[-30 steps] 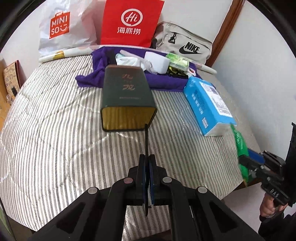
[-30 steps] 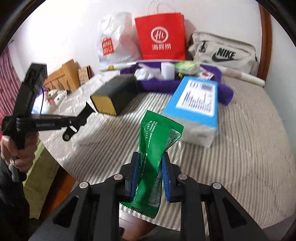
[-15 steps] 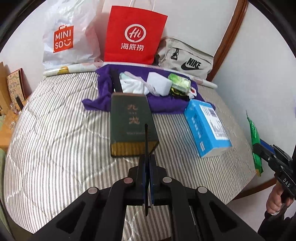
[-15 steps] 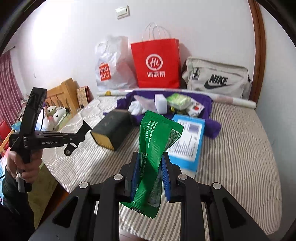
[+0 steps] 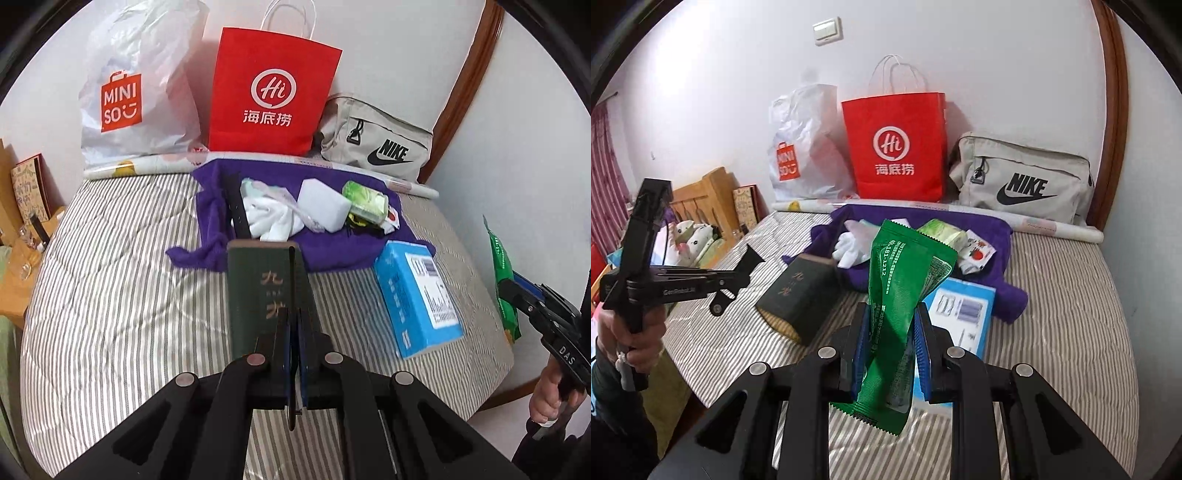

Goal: Organize soft objects
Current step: 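Carry the strap with the left tool while the right tool carries the sachet to the towel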

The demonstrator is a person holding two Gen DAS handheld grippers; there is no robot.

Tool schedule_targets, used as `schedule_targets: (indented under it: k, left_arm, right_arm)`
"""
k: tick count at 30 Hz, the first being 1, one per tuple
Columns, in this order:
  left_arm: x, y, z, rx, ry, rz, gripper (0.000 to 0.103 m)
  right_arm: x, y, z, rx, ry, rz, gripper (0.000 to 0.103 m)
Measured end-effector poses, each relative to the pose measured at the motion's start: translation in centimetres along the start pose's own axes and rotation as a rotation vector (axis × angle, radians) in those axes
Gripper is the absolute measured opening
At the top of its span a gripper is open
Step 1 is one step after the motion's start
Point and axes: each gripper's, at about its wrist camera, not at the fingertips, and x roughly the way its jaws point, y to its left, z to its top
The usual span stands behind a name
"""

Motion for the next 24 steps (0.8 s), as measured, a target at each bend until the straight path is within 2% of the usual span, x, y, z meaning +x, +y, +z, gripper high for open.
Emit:
schedule_targets:
  k: [16,24]
  left_arm:
    - [3.2,-0.7,5.4,0.018,-0.006,0.012,0.004]
    - [6.3,-0.4,7.9,-0.010,0.031,-0.007,0.004]
  right_arm:
    - [4.3,-3.2,4.2,-0.003,0.000,-0.045,0.024]
    - [7.4,-5.6,6.2,0.000,0.014,-0.070,0.024]
